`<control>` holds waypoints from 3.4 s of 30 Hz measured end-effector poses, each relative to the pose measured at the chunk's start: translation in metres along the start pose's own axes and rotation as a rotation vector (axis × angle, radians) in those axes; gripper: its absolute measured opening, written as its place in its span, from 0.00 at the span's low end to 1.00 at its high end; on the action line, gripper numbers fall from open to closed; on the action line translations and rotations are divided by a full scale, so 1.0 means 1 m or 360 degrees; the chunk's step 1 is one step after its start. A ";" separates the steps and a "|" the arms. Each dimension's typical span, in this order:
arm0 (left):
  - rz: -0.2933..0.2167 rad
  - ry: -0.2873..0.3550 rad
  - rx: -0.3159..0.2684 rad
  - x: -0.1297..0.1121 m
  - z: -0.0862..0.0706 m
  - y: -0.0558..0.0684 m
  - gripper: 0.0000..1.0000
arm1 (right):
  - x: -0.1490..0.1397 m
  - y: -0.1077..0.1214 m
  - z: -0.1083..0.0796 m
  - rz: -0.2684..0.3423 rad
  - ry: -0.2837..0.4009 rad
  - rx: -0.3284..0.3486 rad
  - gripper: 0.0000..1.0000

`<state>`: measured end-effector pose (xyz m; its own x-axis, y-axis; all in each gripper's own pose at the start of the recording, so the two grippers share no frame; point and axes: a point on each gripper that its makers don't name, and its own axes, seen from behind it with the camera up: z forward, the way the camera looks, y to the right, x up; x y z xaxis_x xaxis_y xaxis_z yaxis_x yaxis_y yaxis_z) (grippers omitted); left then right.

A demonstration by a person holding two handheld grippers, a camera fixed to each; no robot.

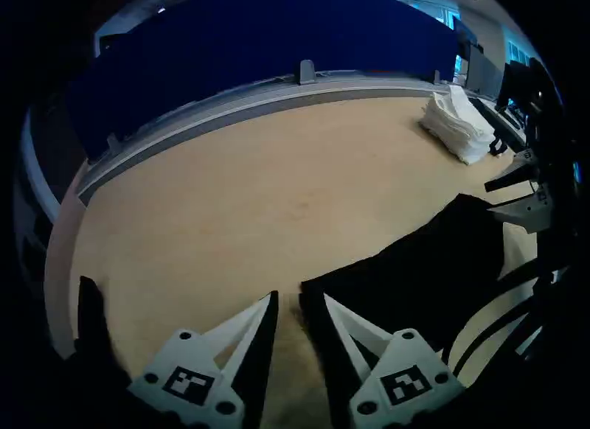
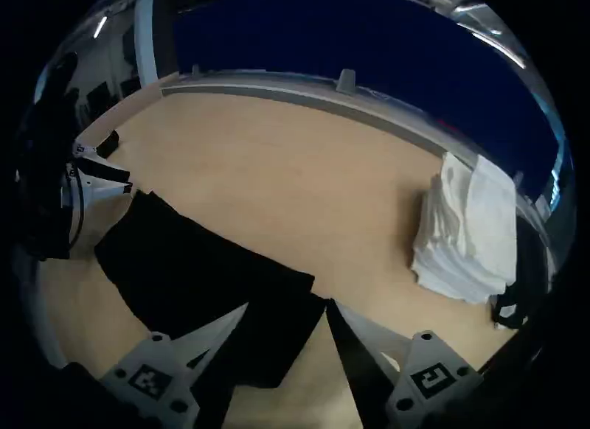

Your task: Fold towel

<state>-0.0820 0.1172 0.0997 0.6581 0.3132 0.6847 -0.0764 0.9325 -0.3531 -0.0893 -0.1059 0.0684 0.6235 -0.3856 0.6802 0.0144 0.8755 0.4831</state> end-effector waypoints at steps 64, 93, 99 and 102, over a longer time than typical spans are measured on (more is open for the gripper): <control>-0.0465 0.0048 0.0144 -0.126 -0.159 -0.010 0.90 | -0.075 -0.043 -0.027 -0.0234 -0.0105 0.0344 0.71; -0.0447 0.0030 0.0125 -0.129 -0.160 -0.009 0.90 | -0.073 -0.033 -0.022 -0.0262 -0.0116 0.0301 0.06; -0.0450 0.0030 0.0124 -0.130 -0.159 -0.008 0.90 | -0.078 -0.039 -0.027 -0.0252 -0.0124 0.0335 0.04; -0.0445 0.0030 0.0122 -0.130 -0.158 -0.008 0.90 | -0.076 -0.040 -0.031 -0.0254 -0.0114 0.0335 0.03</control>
<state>-0.0484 0.0407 -0.0878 0.6754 0.0396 0.7364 0.0541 0.9932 -0.1030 -0.1131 -0.1030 -0.0193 0.5692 -0.5400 0.6200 -0.0593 0.7251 0.6861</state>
